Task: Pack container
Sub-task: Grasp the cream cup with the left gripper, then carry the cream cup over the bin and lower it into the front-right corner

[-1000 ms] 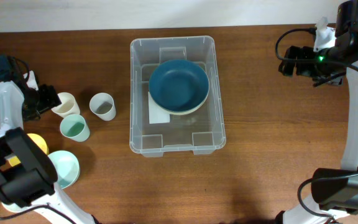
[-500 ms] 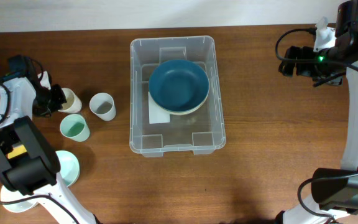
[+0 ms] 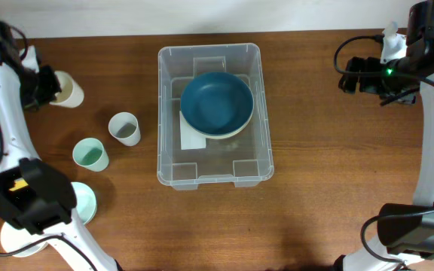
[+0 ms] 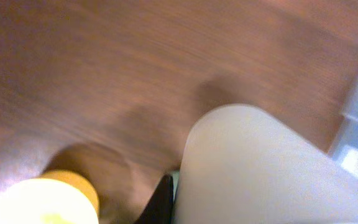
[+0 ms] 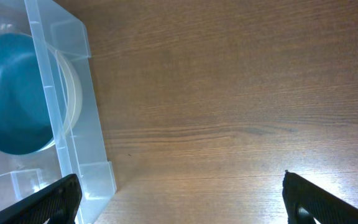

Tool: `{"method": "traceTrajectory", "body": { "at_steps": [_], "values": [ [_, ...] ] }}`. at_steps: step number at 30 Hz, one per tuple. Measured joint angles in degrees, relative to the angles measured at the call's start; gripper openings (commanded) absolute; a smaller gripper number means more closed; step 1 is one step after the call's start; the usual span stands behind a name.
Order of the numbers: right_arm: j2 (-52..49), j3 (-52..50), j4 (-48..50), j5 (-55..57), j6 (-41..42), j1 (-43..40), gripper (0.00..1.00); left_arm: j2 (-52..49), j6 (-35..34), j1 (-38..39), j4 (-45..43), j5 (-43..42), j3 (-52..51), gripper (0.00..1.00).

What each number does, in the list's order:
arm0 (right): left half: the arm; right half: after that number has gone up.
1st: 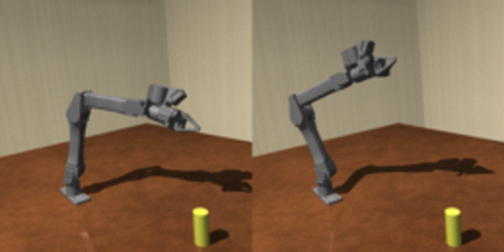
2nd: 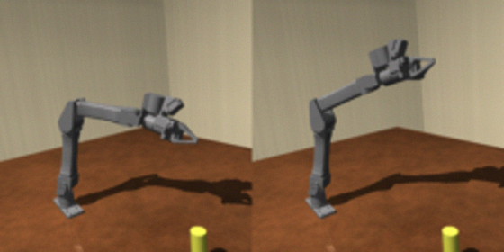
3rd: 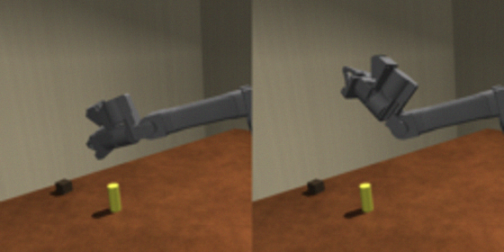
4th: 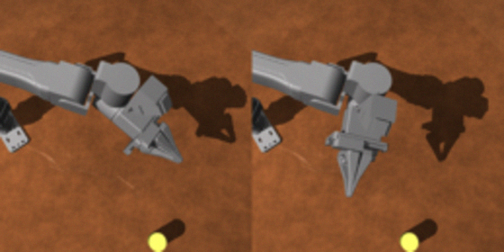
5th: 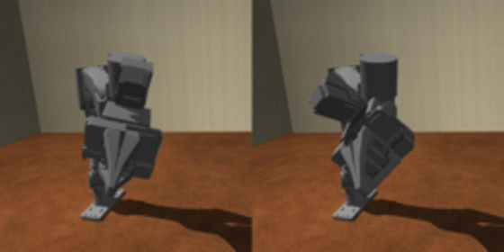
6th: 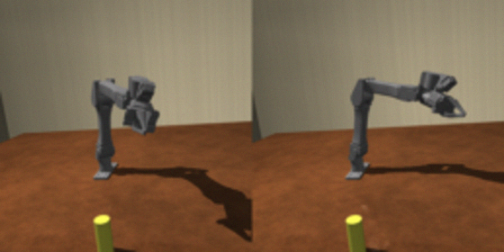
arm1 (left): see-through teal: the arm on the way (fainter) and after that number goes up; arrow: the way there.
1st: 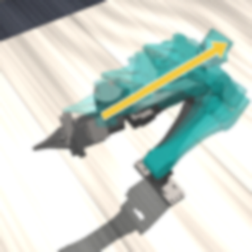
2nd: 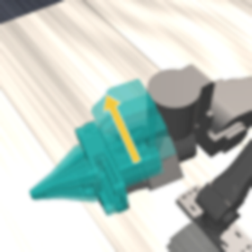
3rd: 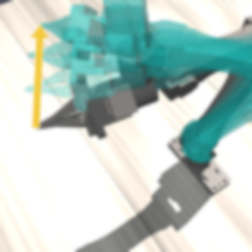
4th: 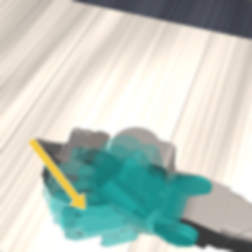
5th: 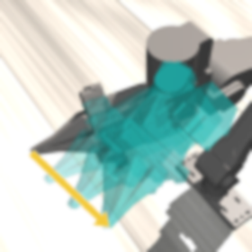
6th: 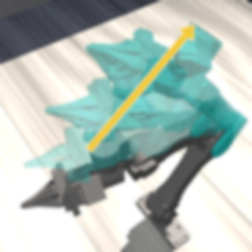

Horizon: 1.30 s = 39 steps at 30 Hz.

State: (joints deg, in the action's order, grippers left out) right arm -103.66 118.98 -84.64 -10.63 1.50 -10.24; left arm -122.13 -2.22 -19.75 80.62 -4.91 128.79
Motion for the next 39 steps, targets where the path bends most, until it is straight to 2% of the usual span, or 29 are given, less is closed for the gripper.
{"method": "traceTrajectory", "body": {
  "at_steps": [5,12,21,29,32,39],
  "values": [
    [0.0,0.0,0.0,0.02,0.0,0.0,0.99,3.8,0.68,9.09,7.85,-1.11,6.08,0.01],
    [0.0,0.0,-0.02,0.02,0.04,0.0,0.99,9.99,1.29,26.29,15.82,-0.92,6.99,0.01],
    [0.0,0.0,-1.44,0.92,0.02,0.0,0.99,12.52,0.79,40.09,15.76,-0.68,2.4,0.01],
    [0.0,0.0,-2.23,3.34,0.13,0.0,0.99,30.32,-5.79,42.45,15.8,2.05,-13.11,0.01],
    [0.0,0.0,-2.43,6.14,1.49,-0.11,0.99,34.64,-8.79,42.45,11.37,4.13,-16.76,0.01],
    [0.0,0.0,-3.3,9.77,5.46,-5.66,0.99,29.51,-11.13,42.45,-2.47,5.57,-25.75,0.01]
  ]
}}
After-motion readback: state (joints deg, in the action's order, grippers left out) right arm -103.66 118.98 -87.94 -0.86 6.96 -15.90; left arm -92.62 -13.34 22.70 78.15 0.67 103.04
